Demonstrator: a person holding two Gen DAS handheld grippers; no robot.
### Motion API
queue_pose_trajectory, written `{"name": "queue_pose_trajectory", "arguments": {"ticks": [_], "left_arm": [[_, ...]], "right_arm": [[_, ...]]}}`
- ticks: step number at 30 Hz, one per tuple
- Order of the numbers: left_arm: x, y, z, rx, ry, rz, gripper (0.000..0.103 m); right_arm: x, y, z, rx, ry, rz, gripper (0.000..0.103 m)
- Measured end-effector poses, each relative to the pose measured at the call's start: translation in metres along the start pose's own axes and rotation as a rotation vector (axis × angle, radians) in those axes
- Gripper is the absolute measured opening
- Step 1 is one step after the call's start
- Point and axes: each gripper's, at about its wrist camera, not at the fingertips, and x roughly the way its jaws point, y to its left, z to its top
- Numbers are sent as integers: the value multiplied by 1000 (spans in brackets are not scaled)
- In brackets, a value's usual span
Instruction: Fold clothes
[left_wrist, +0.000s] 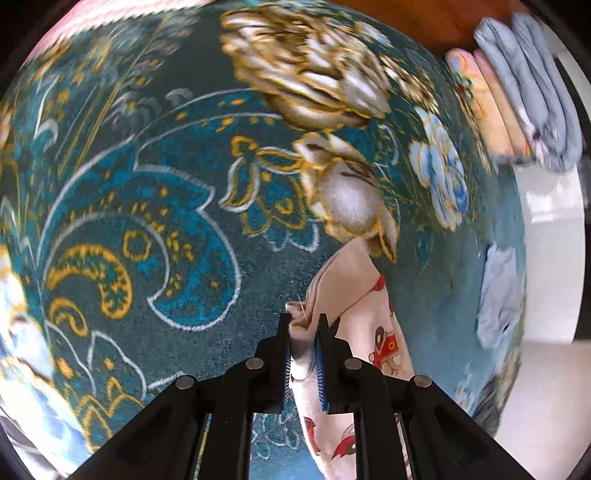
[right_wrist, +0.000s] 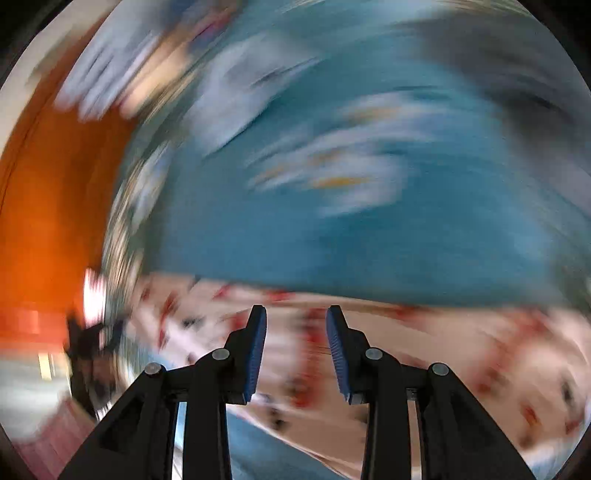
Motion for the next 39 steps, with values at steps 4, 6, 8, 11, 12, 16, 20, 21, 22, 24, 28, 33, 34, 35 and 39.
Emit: {"name": "queue_pose_trajectory", "arguments": {"ticks": [4, 6, 8, 11, 12, 16, 20, 21, 22, 24, 28, 33, 34, 35, 39], "left_arm": [[6, 16, -2, -65, 2, -35, 16], [8, 23, -2, -95, 6, -62, 16], [8, 29, -3, -138, 11, -98, 16], [9, 34, -4, -188, 19, -133, 16], [9, 33, -3, -192, 22, -136, 16], [9, 29, -2, -171, 37, -134, 16], [11, 27, 0, -160, 49, -136, 16], [12, 27, 1, -158, 51, -136, 16], [12, 27, 1, -158, 54, -139, 16], [12, 28, 2, -163, 57, -146, 17], [12, 28, 3, -153, 68, -160, 16], [11, 25, 4, -132, 75, -172, 18], [12, 24, 4, -129, 74, -171, 18], [12, 24, 4, -126, 73, -171, 18], [13, 24, 5, -139, 75, -173, 18]], "right_arm": [[74, 72, 9, -331, 142, -47, 34], [102, 99, 8, -472, 186, -96, 34], [119, 113, 7, -547, 214, -134, 34], [139, 114, 12, -569, 262, -160, 34], [143, 113, 13, -571, 278, -167, 34], [150, 115, 11, -588, 308, -186, 34], [152, 119, 7, -624, 316, -226, 15], [153, 119, 6, -633, 318, -234, 12], [153, 120, 6, -641, 320, -242, 10], [152, 119, 6, -635, 324, -236, 8], [144, 118, 9, -615, 310, -212, 2], [121, 121, 17, -616, 223, -214, 2], [122, 121, 18, -610, 217, -222, 2], [123, 121, 20, -605, 212, -230, 2], [137, 111, 29, -553, 230, -247, 2]]}}
